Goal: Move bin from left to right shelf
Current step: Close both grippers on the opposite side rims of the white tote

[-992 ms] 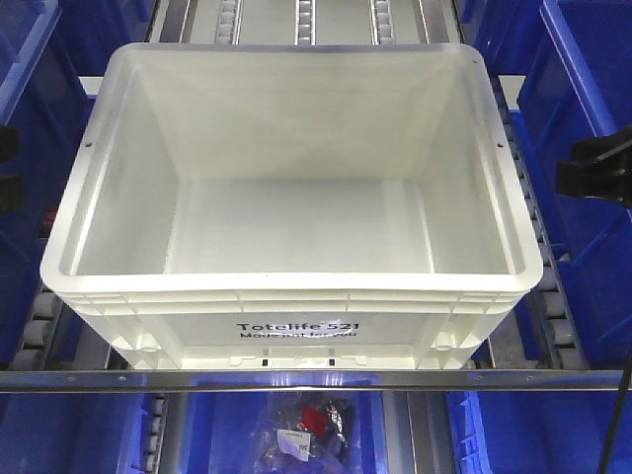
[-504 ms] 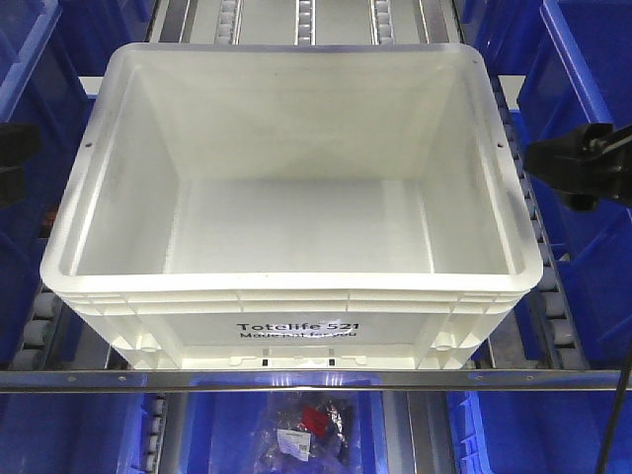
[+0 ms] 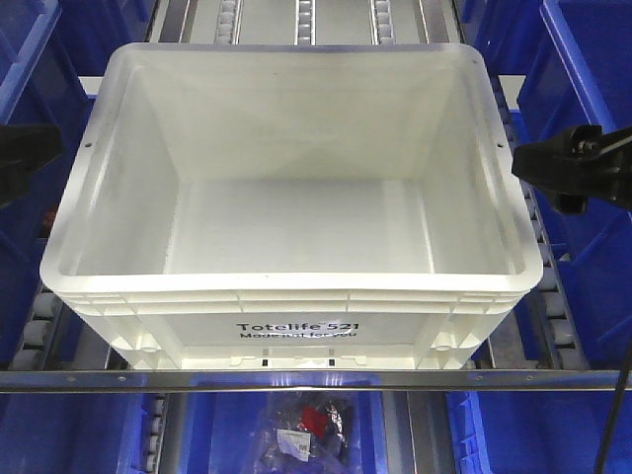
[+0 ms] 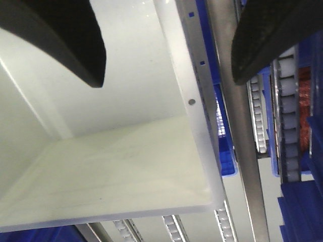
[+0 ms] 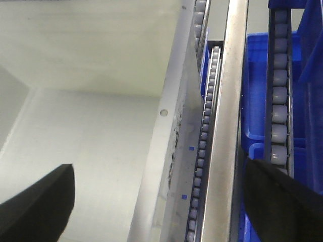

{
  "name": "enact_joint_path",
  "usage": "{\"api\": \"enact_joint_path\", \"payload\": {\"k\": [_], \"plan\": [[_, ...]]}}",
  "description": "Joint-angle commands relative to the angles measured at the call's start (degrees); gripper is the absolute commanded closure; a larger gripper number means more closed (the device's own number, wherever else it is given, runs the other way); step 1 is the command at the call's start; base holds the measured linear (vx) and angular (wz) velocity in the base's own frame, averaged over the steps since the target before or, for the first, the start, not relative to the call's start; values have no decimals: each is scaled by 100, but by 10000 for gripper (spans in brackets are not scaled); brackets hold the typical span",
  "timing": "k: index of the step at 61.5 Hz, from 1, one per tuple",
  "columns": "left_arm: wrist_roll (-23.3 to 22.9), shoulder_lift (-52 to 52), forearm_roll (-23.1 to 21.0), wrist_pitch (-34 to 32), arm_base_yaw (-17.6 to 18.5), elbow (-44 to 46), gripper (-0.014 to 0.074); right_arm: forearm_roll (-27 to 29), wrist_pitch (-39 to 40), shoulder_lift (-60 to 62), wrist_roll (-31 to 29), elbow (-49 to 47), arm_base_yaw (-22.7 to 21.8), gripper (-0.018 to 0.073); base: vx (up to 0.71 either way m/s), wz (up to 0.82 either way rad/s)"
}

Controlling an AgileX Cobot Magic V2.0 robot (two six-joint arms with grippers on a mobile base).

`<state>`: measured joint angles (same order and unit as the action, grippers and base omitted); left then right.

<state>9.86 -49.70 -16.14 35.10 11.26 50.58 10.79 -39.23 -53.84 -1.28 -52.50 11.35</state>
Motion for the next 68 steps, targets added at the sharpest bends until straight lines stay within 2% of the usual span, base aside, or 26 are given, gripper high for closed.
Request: {"api": "enact_joint_path", "payload": {"k": [1,10,17,29,68], "plan": [[-70,25,-133,-211,34,201,91,33,199,24,-86,-220,-10,-71,0,0],[-581,-78,37,-89,28,307,91,8,-156,-143,-136,-571,-10,-69,0,0],[-824,-502,519,356,28,739,91,13,-527,-494,-170,-1003,-10,-66,0,0],[-843,-1432,527,1050,28,1374,91,30,-836,-1192,-238,-1565,-10,-58,0,0],[-843,-2847,519,1269,28,2311,91,32,-993,-2627,-301,-2477,-10,-41,0,0]]}}
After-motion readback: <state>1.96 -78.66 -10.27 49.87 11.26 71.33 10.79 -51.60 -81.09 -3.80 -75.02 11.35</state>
